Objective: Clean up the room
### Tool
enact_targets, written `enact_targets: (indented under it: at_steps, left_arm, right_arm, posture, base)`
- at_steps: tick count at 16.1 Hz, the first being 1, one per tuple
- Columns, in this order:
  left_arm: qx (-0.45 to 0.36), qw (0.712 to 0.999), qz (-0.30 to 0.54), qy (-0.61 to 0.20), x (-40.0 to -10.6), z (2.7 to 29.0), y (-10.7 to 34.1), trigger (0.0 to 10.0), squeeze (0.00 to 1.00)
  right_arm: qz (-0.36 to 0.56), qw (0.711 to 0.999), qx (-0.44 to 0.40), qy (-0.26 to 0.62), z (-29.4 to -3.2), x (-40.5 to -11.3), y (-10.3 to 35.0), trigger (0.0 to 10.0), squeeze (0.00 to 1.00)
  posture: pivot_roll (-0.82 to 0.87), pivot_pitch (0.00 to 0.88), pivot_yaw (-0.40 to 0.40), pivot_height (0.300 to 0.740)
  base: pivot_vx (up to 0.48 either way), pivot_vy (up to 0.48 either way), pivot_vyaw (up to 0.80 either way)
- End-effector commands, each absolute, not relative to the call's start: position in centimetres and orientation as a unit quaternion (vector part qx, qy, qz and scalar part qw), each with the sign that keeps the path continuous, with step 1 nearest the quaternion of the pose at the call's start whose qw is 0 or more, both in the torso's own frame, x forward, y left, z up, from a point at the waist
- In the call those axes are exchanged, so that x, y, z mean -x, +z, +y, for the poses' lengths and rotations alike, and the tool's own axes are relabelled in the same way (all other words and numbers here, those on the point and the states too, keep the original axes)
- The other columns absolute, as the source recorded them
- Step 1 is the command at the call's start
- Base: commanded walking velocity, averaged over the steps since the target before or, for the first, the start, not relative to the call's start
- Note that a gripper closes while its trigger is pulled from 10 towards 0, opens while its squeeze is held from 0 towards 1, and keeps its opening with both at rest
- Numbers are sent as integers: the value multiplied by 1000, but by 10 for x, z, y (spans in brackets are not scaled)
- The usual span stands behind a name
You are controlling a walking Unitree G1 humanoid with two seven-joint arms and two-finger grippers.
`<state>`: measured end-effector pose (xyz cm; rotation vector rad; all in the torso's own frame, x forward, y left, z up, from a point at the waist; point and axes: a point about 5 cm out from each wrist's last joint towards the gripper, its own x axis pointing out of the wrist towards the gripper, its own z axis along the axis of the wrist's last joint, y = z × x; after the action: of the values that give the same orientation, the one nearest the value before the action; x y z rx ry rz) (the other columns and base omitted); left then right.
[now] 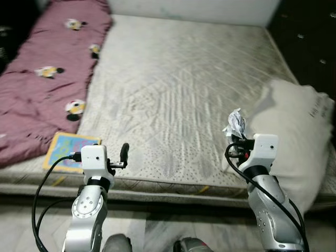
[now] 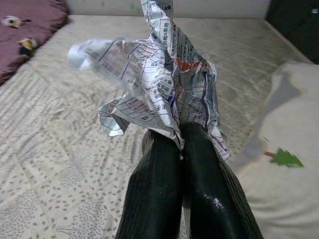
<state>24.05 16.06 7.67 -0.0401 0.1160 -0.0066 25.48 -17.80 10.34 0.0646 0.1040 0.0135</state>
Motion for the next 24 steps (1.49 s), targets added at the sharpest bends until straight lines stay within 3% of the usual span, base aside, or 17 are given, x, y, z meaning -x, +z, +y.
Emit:
enact_targets:
  at_steps: [1, 6, 18, 24]
  left_arm:
    - [19, 998, 60, -2, -239, 163, 78, 10000, 0]
    - [18, 998, 60, -3, -240, 163, 79, 10000, 0]
    - [14, 998, 61, 4, -243, 163, 79, 10000, 0]
    - [21, 999, 44, -22, -243, 158, 84, 10000, 0]
  right_arm:
    - [61, 998, -35, 7, -179, -252, 101, 10000, 0]
    - [65, 997, -37, 9, -179, -254, 100, 10000, 0]
    - [70, 997, -40, 10, -176, -252, 96, 10000, 0]
    - [75, 996, -38, 13, -175, -253, 94, 10000, 0]
  posture:
    - [-26, 143, -56, 740]
    - [-26, 149, -59, 740]
    - [-25, 145, -52, 740]
    - [-22, 146, -55, 740]
  base:
    - [0, 289, -800]
    - [0, 58, -510]
    - [0, 457, -87]
    - [0, 0, 0]
